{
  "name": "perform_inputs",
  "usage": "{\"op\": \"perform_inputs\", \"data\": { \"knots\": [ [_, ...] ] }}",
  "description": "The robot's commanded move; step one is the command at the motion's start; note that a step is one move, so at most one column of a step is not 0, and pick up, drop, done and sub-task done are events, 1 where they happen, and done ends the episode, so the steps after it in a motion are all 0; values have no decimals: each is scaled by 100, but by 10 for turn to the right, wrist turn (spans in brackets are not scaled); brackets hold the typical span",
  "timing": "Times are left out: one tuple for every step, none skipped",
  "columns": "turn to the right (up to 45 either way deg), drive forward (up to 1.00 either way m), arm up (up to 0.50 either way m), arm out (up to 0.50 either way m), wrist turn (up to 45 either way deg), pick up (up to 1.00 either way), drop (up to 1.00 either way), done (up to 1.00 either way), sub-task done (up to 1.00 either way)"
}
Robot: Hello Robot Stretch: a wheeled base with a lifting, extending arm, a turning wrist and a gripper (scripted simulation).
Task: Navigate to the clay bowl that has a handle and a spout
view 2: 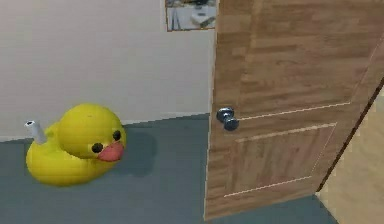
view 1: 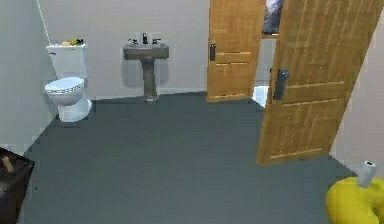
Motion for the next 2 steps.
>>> {"op": "perform_inputs", "data": {
  "knots": [
    [0, 100, 0, 0, 0, 0, 0, 0, 0],
    [0, 95, 0, 0, 0, 0, 0, 0, 0]
  ]
}}
